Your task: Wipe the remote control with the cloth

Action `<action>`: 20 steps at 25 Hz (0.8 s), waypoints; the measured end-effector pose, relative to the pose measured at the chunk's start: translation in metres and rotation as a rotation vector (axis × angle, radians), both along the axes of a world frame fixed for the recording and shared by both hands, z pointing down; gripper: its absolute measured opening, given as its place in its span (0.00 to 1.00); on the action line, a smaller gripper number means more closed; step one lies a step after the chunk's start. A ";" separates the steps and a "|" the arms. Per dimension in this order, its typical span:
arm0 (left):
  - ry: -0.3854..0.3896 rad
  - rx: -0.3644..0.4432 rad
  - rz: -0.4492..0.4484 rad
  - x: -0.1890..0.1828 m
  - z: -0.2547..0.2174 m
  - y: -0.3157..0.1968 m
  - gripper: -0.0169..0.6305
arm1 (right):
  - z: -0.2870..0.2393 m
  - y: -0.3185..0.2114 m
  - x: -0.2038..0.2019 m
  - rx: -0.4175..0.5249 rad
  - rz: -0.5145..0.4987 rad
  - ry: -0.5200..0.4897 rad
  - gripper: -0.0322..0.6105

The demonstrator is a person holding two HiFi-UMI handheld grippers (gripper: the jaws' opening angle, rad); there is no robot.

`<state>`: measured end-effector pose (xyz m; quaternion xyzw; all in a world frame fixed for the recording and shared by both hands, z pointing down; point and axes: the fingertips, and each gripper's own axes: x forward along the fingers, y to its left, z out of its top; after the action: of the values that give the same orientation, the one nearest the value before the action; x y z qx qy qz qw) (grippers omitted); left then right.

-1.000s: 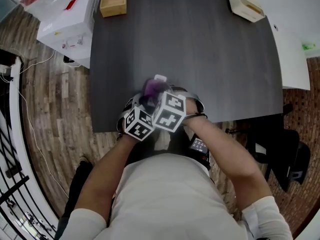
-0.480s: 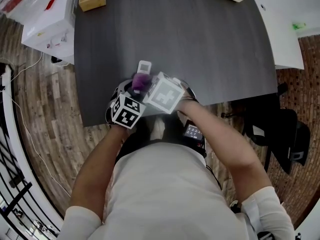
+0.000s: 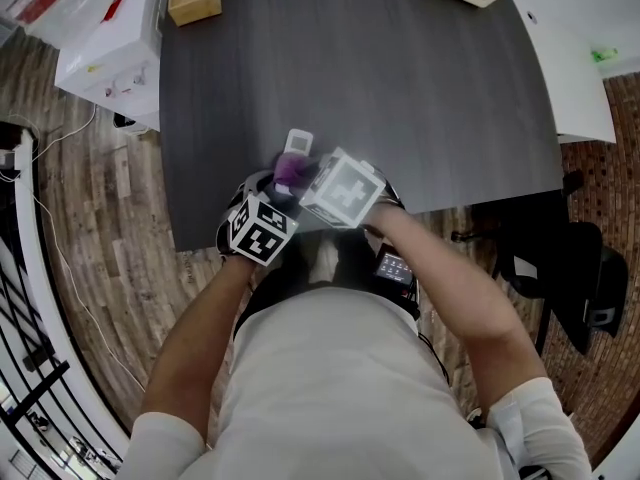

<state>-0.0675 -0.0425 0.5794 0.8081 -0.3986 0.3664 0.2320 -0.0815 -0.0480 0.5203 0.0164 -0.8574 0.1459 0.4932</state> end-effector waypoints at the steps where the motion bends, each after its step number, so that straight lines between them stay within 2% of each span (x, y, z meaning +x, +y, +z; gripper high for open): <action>1: 0.001 0.001 0.000 0.000 0.000 0.000 0.49 | 0.000 0.003 0.001 -0.014 0.004 -0.001 0.20; 5: 0.005 0.000 0.023 -0.002 0.000 0.001 0.49 | -0.003 0.015 -0.001 -0.121 0.039 -0.028 0.20; 11: 0.013 -0.008 0.046 0.001 0.000 0.006 0.49 | -0.010 0.021 0.008 -0.199 0.094 -0.073 0.20; 17: 0.053 -0.023 0.056 -0.002 -0.005 0.018 0.49 | -0.037 0.021 0.024 -0.376 0.230 -0.225 0.20; 18: 0.073 -0.023 0.051 -0.003 -0.008 0.020 0.49 | -0.043 0.017 0.028 -0.381 0.254 -0.253 0.20; 20: 0.132 -0.021 0.021 -0.006 -0.016 0.022 0.49 | -0.049 0.005 0.036 -0.329 0.296 -0.283 0.20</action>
<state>-0.0739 -0.0207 0.5631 0.8323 -0.3698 0.3188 0.2624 -0.0452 -0.0427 0.4711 0.0410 -0.8708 0.3548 0.3378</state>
